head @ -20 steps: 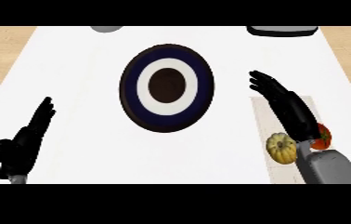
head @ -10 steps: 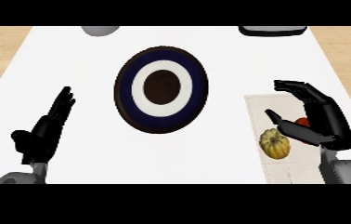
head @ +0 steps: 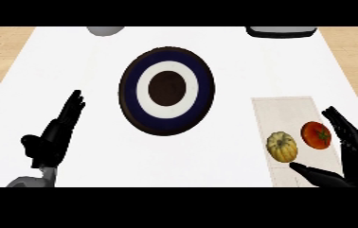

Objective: Pick the tomato from the placemat and place it in the plate

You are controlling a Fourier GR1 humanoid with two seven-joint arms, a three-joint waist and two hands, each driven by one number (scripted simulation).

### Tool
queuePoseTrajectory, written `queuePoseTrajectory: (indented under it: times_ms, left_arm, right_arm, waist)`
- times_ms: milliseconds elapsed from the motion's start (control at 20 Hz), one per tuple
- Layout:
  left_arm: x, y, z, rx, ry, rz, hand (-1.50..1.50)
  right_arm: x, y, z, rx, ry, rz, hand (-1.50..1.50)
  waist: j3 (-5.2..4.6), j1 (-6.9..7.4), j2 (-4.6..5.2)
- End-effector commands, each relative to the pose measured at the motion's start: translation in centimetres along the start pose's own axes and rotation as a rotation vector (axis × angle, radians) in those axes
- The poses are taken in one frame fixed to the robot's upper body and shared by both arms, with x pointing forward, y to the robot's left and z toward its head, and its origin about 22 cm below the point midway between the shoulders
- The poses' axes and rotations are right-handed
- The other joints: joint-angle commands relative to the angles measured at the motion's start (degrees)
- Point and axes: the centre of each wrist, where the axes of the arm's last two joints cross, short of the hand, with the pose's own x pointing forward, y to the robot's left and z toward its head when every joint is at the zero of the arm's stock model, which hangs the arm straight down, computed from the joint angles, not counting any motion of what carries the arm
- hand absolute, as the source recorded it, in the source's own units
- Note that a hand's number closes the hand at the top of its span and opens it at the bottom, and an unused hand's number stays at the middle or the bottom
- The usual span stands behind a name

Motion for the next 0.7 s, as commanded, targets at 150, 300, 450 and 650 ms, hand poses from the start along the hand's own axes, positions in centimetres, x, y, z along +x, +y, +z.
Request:
queuePoseTrajectory:
  times_ms: [150,300,450,650]
  left_arm:
    - [-1.5,0.4,-0.2,-0.011,0.001,0.010,0.00]
    - [-0.5,-0.2,0.2,-0.007,0.002,-0.001,0.00]
    - [-0.1,-0.4,-0.3,-0.007,-0.006,-0.008,0.00]
    - [0.2,0.2,-0.6,-0.024,0.007,-0.002,0.00]
  right_arm:
    - [2.1,-5.6,1.2,0.032,0.086,0.249,-1.50]
    - [3.4,-8.7,0.7,0.131,0.178,0.389,-1.50]
    - [4.2,-8.6,0.9,0.232,0.278,0.494,-1.50]
    - [5.9,-7.7,-0.3,0.325,0.354,0.561,-1.50]
  waist:
    - [-0.14,-0.18,0.05]
    - [-0.13,0.23,-0.02]
    - [-0.17,0.22,0.01]
    - [-0.14,0.18,-0.03]
